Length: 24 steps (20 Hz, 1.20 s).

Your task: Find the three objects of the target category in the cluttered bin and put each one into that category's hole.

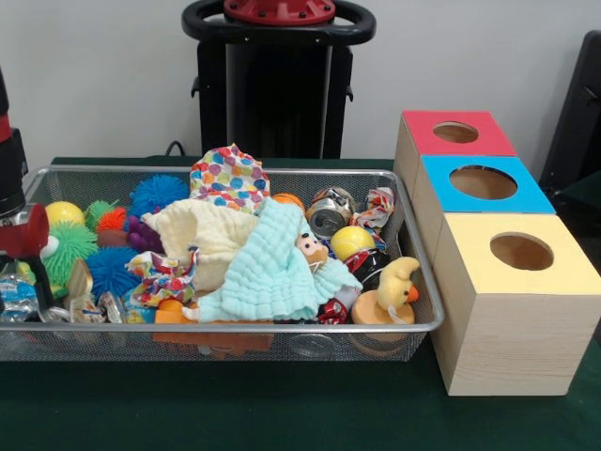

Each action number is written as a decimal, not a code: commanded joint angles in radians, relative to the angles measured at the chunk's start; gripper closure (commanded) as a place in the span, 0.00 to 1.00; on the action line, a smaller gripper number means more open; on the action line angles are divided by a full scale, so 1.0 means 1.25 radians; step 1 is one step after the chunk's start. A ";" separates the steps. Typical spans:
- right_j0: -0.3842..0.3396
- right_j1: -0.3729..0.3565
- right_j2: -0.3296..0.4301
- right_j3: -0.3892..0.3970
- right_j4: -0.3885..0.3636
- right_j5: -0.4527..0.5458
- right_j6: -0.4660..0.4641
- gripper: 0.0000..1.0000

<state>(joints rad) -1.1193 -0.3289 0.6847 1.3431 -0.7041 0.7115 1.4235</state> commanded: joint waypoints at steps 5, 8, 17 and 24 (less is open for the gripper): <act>0.011 0.096 0.023 -0.077 -0.096 -0.013 -0.310 0.00; 0.017 0.095 0.021 -0.079 -0.097 -0.013 -0.306 0.00; 0.021 0.101 0.002 -0.096 -0.092 0.006 -0.330 0.00; 0.017 0.096 -0.006 -0.094 -0.084 0.027 -0.359 0.00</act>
<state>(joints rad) -1.1141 -0.3084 0.6909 1.3153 -0.7037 0.7289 1.2920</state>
